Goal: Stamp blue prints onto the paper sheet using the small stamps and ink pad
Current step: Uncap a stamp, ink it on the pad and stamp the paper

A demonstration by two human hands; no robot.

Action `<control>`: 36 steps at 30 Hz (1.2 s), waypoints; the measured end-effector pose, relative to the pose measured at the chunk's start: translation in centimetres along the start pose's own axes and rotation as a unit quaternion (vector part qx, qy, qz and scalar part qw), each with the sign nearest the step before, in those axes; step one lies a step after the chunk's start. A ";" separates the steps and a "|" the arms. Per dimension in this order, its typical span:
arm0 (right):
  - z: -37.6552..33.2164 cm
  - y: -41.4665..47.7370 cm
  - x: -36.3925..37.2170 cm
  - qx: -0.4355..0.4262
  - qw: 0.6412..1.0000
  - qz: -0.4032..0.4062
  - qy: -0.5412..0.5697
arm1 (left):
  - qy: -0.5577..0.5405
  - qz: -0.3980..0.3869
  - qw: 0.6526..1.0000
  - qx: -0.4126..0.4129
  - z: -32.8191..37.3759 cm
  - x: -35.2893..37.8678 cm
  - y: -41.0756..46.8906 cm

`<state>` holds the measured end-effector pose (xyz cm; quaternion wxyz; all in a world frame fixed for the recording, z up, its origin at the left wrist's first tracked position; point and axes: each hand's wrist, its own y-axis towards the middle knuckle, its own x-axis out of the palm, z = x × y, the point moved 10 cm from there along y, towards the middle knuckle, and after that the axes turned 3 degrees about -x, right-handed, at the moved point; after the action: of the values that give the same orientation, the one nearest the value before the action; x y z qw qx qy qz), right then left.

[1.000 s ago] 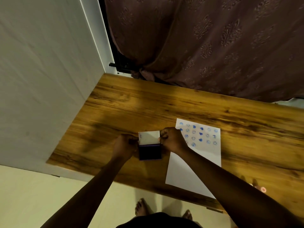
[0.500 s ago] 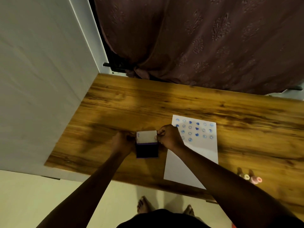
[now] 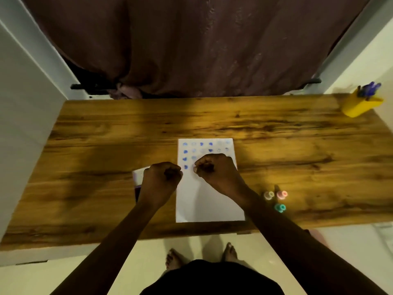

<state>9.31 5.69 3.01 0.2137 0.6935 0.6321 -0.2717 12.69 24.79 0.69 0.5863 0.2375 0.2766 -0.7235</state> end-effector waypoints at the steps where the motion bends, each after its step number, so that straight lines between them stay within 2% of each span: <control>1: 0.8 -0.7 -1.3 0.006 1.000 0.007 -0.003 | -0.009 -0.005 1.000 0.006 0.9 1.2 -0.1; 4: 3.2 -2.7 -4.6 0.023 1.000 0.010 -0.009 | -0.015 -0.024 0.999 0.042 3.9 4.8 -0.7; 11: 8.7 -6.6 -11.9 0.029 0.992 0.023 -0.119 | -0.031 -0.099 0.992 0.071 8.2 12.6 -2.3; 14: 12.7 -7.6 -13.2 0.101 0.980 -0.018 -0.171 | -0.035 -0.121 0.989 0.078 9.2 15.1 -3.0; 16: 14.7 -8.0 -13.1 0.113 0.970 -0.049 -0.210 | -0.040 -0.134 0.987 0.079 9.8 16.5 -3.5; 21: 15.8 -7.9 -11.9 0.051 0.944 -0.085 -0.316 | -0.045 -0.143 0.986 0.077 10.7 18.6 -4.3; 25: 15.8 -7.7 -11.0 0.011 0.931 -0.088 -0.353 | -0.055 -0.149 0.985 0.071 10.9 19.3 -4.4; 29: 15.8 -7.4 -11.0 0.010 0.943 -0.083 -0.321 | -0.071 -0.166 0.982 0.052 10.6 19.9 -4.3; 33: 15.2 -6.8 -12.8 0.046 0.984 -0.045 -0.165 | -0.109 -0.178 0.977 0.031 10.7 19.8 -4.1; 36: 13.6 -6.2 -13.7 0.048 0.997 -0.013 -0.053 | -0.136 -0.164 0.975 0.057 11.8 18.6 -3.9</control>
<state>0.93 -12.81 1.82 0.2099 0.6794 0.6147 -0.3413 4.95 4.02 -2.60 0.4770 0.1214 0.1877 -0.8500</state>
